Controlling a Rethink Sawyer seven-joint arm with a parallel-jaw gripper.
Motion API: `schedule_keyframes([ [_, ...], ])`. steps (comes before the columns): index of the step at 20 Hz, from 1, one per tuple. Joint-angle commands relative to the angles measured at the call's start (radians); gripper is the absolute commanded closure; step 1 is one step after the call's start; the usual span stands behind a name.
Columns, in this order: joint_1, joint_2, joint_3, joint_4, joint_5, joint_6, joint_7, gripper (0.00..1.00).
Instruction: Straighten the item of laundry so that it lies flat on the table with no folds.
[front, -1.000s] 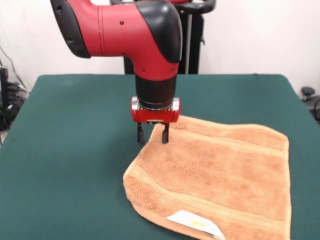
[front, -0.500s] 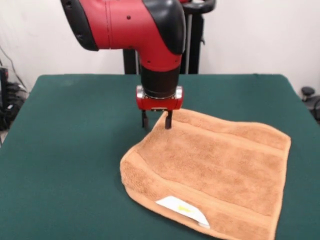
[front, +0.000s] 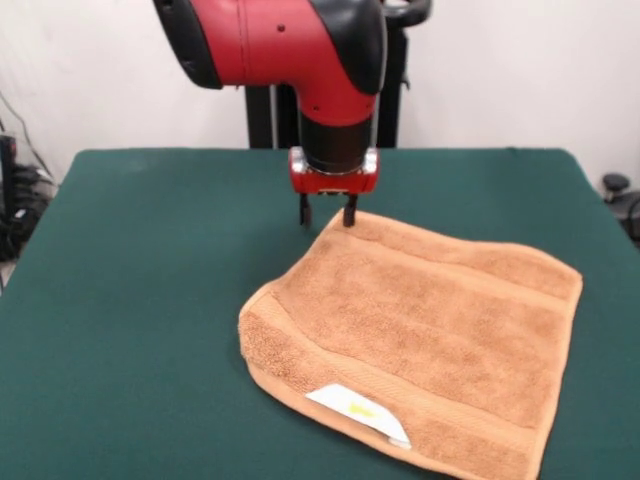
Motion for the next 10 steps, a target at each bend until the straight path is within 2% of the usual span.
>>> schedule_keyframes([
  [1, 0.050, 0.086, -0.003, 0.072, 0.070, 0.068, 0.144, 0.00],
  [10, 0.090, 0.166, -0.008, -0.012, 0.107, 0.070, 0.148, 0.00],
])
